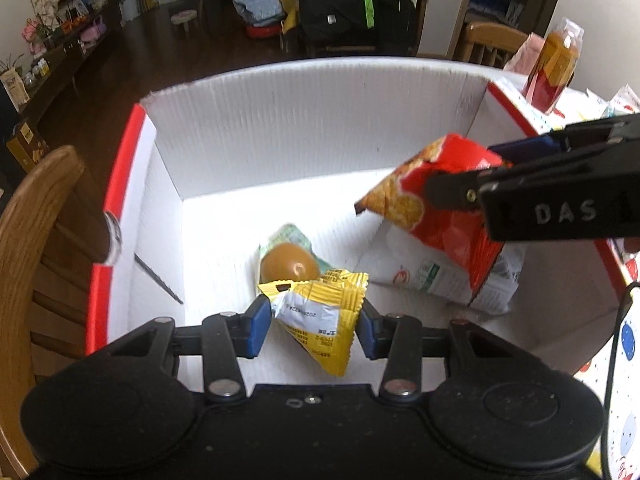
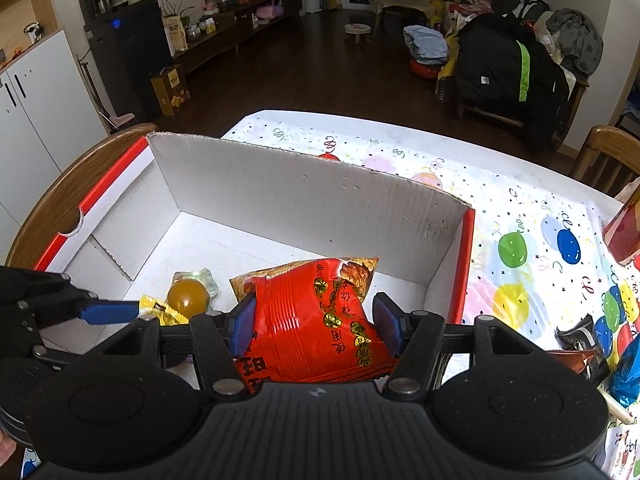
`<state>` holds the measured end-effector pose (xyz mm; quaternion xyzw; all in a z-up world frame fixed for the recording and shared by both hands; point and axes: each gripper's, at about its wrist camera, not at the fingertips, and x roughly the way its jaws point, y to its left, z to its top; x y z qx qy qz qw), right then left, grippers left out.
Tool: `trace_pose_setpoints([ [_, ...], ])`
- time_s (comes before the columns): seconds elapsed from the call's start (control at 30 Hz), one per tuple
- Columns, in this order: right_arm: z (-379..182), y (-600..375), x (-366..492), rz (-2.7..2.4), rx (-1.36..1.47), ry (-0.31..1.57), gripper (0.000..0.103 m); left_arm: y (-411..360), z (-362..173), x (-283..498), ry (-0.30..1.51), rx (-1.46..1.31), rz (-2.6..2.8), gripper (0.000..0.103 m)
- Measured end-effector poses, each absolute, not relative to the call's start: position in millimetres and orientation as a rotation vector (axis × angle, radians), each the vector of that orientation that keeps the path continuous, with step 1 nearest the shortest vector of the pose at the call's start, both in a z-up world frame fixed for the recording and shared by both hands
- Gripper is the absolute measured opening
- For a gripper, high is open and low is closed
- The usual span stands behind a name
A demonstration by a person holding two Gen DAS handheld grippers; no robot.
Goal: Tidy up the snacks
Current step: 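Lower both snacks into the box and open both grippers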
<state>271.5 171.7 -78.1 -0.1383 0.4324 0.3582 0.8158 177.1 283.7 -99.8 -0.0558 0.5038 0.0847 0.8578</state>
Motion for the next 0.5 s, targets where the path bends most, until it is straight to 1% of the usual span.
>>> trace_pose_setpoints([
  [0.27,-75,169,271,0.765,-0.284,0.928,0.061,280,-102,174,1.078,-0.106,0.183,0.046],
  [0.3,-74,168,270,0.767,-0.283,0.928,0.062,280,-101,172,1.075,-0.110,0.186,0.050],
  [0.33,-74,168,270,0.761,-0.285,0.928,0.064,280,-100,172,1.071,-0.115,0.190,0.057],
  [0.37,-72,166,269,0.763,-0.279,0.924,0.064,280,-99,170,1.065,-0.117,0.196,0.062],
  [0.47,-67,163,266,0.773,-0.261,0.912,0.068,277,-95,165,1.050,-0.116,0.197,0.063],
  [0.5,-65,161,264,0.776,-0.255,0.909,0.073,277,-93,163,1.045,-0.114,0.201,0.064],
])
